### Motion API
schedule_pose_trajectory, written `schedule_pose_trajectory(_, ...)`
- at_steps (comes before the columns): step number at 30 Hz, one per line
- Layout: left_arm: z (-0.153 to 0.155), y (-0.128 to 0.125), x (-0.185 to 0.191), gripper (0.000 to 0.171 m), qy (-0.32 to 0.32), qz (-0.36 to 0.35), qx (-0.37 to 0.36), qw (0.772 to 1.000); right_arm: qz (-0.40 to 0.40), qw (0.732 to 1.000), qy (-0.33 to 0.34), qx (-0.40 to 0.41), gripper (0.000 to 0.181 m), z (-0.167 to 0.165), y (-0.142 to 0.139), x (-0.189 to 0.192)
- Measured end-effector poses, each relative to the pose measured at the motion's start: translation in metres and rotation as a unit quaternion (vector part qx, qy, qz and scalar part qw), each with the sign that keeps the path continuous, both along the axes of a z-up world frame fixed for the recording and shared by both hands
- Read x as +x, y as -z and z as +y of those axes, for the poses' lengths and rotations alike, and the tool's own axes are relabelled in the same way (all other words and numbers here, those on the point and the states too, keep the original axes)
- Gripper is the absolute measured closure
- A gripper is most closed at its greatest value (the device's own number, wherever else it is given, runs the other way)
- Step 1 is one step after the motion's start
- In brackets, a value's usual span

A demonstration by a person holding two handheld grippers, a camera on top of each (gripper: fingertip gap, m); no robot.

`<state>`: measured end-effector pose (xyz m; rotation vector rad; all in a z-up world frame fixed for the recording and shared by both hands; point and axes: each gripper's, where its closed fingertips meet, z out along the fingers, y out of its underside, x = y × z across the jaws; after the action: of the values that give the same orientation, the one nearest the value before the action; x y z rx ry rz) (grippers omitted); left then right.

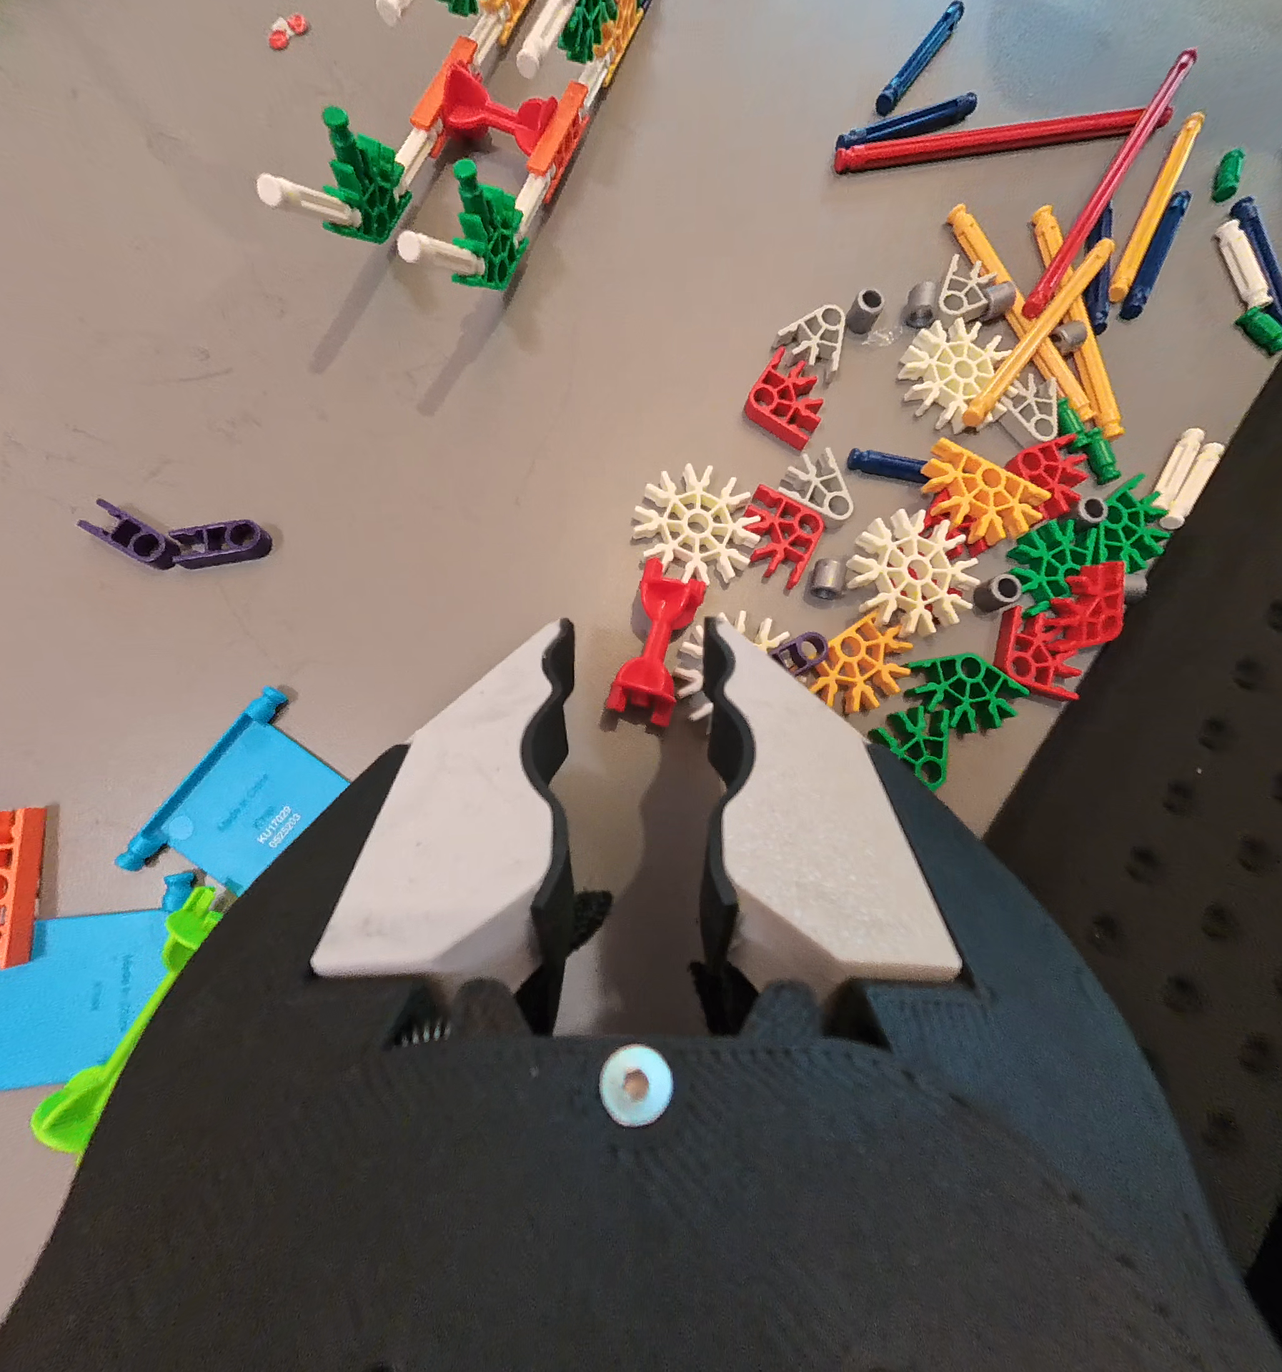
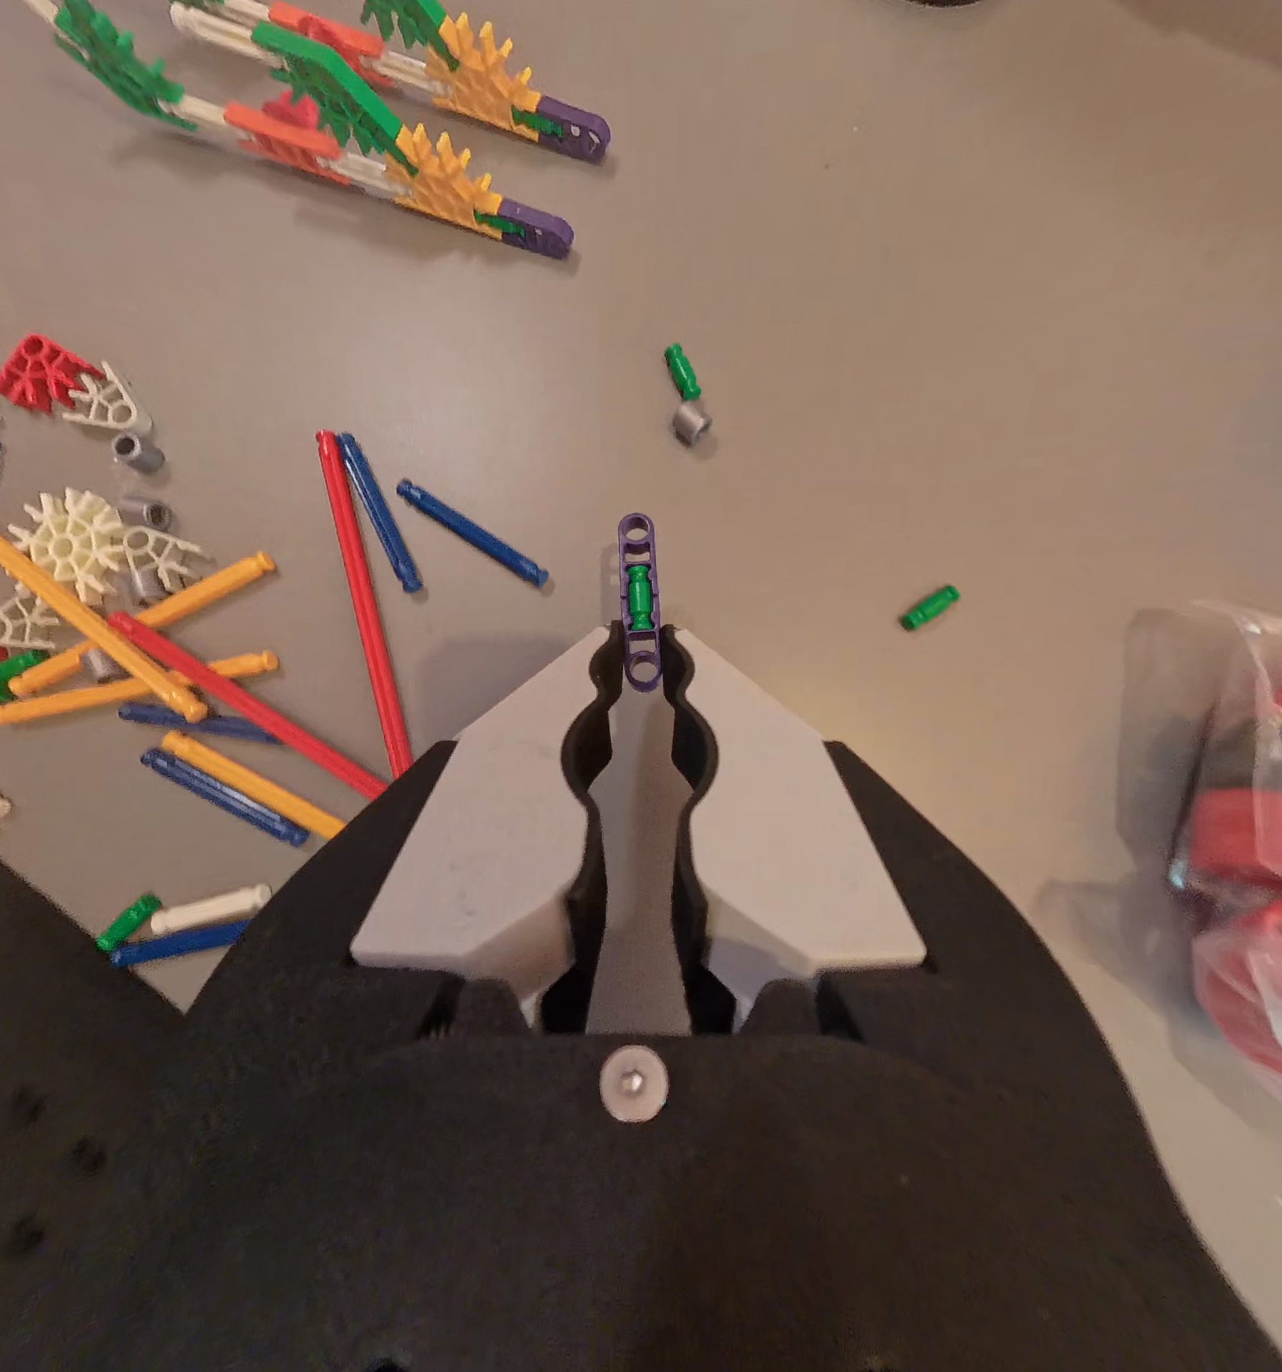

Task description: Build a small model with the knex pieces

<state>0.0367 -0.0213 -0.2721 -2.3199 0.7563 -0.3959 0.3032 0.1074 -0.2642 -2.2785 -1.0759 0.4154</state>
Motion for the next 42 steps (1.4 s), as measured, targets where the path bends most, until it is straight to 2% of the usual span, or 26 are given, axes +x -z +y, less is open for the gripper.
schedule_pose_trajectory(6,-0.001,0.001,-0.005,0.138,-0.021,-0.004,0.0,1.0,-0.004,0.999,0.002,-0.044,0.174,0.007,0.024,-0.021)
schedule_pose_trajectory(10,-0.005,0.003,-0.011,0.137,-0.034,-0.007,-0.001,0.999,-0.013,0.999,-0.001,-0.038,0.173,0.011,0.024,-0.022)
schedule_pose_trajectory(14,-0.007,0.003,-0.015,0.137,-0.042,-0.013,0.001,0.999,-0.023,0.999,-0.011,-0.038,0.161,0.01,0.023,-0.022)
schedule_pose_trajectory(20,-0.006,0.005,-0.017,0.137,-0.042,-0.016,-0.002,0.999,-0.015,1.0,0.008,-0.018,0.151,0.009,0.006,-0.015)
schedule_pose_trajectory(24,-0.004,0.007,-0.015,0.138,-0.031,-0.015,-0.005,0.999,-0.034,0.999,-0.017,-0.003,0.15,-0.004,0.003,-0.013)
schedule_pose_trajectory(28,-0.007,0.007,-0.011,0.14,-0.009,-0.017,-0.01,1.0,-0.037,0.998,-0.044,0.038,0.152,-0.019,-0.014,-0.02)
schedule_pose_trajectory(33,-0.011,0.007,-0.008,0.145,0.013,-0.014,-0.011,1.0,-0.007,0.995,-0.079,0.058,0.156,-0.048,-0.035,-0.048)
schedule_pose_trajectory(37,-0.009,0.007,0.0,0.146,0.033,-0.016,-0.013,0.999,0.011,0.99,-0.131,0.047,0.158,-0.078,-0.036,-0.08)
schedule_pose_trajectory(42,-0.008,0.01,0.01,0.164,0.059,0.008,-0.013,0.998,0.025,0.984,-0.171,0.034,0.159,-0.1,-0.032,-0.113)
